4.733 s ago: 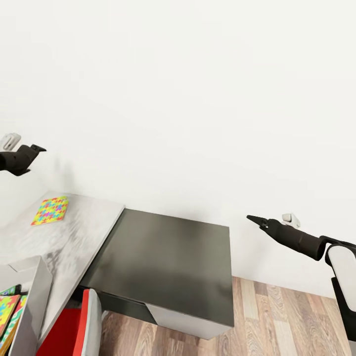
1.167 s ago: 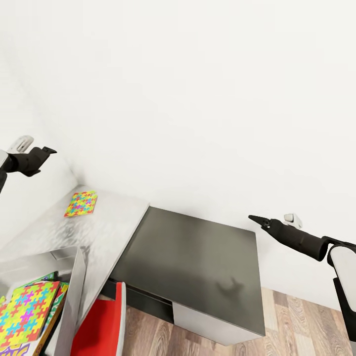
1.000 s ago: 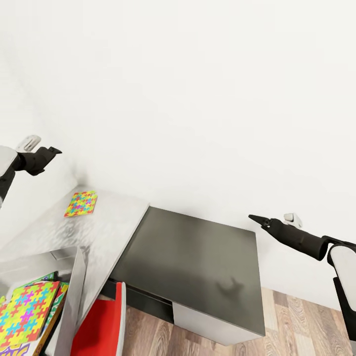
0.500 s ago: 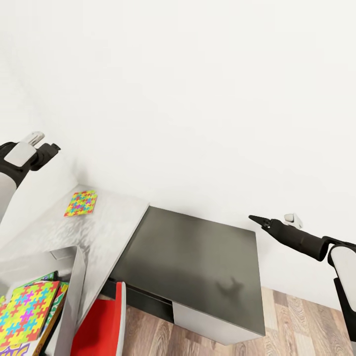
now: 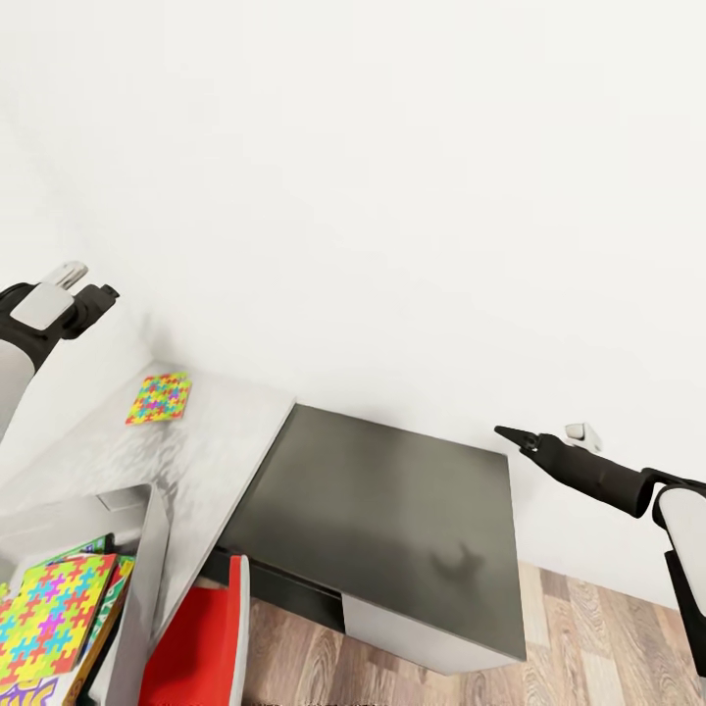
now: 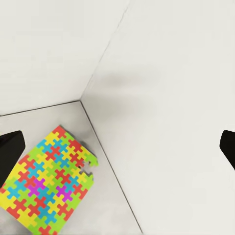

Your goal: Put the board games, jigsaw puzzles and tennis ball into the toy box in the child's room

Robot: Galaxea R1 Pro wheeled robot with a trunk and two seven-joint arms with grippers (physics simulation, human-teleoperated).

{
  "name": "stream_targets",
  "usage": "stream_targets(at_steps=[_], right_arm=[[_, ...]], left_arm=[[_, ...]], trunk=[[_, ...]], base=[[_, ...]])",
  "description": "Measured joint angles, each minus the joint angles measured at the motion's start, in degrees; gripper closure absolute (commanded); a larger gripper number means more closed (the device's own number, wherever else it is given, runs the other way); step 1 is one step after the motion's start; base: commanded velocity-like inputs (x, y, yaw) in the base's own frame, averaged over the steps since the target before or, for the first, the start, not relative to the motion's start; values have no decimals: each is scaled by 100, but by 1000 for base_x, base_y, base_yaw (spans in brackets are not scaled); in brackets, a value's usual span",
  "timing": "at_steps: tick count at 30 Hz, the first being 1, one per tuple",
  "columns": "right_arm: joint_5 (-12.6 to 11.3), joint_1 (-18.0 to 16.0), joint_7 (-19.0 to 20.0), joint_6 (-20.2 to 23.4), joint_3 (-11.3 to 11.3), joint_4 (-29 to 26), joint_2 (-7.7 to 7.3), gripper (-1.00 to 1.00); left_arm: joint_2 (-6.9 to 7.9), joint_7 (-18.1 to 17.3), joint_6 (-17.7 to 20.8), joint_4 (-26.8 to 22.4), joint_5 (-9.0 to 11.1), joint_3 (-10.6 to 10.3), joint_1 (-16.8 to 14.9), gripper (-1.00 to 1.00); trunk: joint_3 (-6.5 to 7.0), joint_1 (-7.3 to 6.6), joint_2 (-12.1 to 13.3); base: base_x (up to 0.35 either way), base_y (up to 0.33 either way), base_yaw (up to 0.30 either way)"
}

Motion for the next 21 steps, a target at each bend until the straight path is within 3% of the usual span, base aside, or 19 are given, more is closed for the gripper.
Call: stream_targets(at_steps=[21], right_arm=[[-28,-38,0,0,1,0,-19,-100]], left_arm=[[36,-17,65,14,1,6,-4,-100]], trunk=[[-195,0,0]], base=[[0,0,0]])
